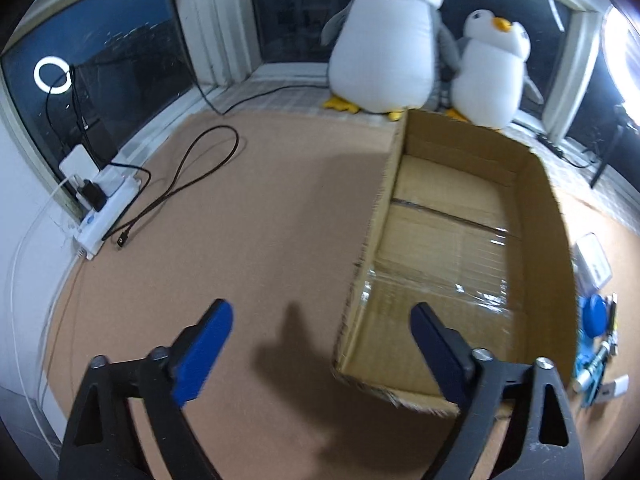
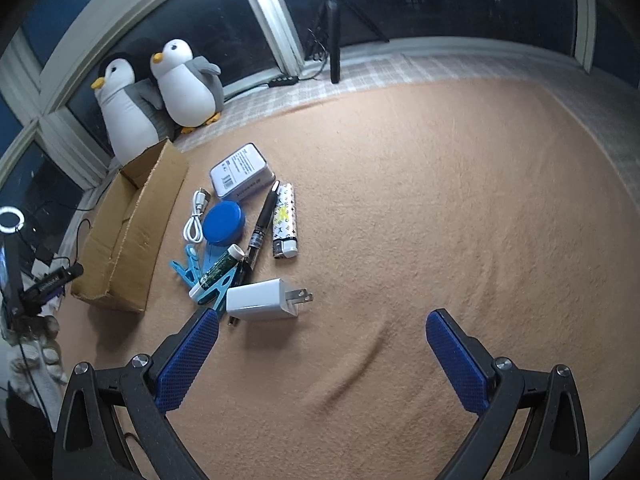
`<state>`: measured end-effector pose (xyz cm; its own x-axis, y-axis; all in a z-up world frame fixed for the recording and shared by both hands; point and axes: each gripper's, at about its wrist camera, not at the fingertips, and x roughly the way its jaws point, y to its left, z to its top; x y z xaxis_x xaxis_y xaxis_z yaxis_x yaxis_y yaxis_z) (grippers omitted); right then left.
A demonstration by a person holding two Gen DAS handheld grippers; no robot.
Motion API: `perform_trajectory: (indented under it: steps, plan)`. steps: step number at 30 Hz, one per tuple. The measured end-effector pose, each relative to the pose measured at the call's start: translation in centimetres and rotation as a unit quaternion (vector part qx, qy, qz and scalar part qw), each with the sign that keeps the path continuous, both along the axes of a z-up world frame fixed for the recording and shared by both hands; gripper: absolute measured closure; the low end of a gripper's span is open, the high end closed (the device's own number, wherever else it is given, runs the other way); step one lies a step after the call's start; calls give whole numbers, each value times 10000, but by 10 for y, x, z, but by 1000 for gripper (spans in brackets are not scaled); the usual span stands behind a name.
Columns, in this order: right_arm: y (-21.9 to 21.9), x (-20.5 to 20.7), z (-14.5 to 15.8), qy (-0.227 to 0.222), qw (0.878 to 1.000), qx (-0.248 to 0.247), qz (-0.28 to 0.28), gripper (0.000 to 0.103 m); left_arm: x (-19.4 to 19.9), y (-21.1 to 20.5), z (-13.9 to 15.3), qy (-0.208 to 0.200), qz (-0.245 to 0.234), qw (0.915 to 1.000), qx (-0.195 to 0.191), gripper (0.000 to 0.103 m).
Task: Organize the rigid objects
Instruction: 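Move the right tool to the white USB charger and close on it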
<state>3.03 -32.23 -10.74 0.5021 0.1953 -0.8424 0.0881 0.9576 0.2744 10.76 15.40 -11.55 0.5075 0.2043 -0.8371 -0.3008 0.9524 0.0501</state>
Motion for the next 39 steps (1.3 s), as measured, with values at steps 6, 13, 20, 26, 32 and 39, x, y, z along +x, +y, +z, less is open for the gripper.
perform_trajectory:
  steps: [6, 13, 20, 26, 32, 39]
  plan:
    - [0, 13, -3, 41, 9999, 56, 96, 16, 16, 6, -11, 88, 12, 10000, -13, 27]
    - [8, 31, -4, 115, 9990, 118, 421, 44, 28, 3, -25, 288, -21, 9996, 6, 48]
    - [24, 48, -11, 287, 9959, -34, 852, 46, 32, -7, -39, 428, -114, 9990, 84, 58]
    - [34, 60, -25, 518, 9931, -163, 1044, 68, 30, -10, -45, 452, -132, 9988, 118, 59]
    - [40, 58, -30, 660, 9896, -236, 1258, 75, 30, -9, -46, 437, -116, 9989, 102, 59]
    - [41, 38, -36, 771, 9863, -197, 1446, 75, 29, -12, -46, 411, -116, 9989, 175, 59]
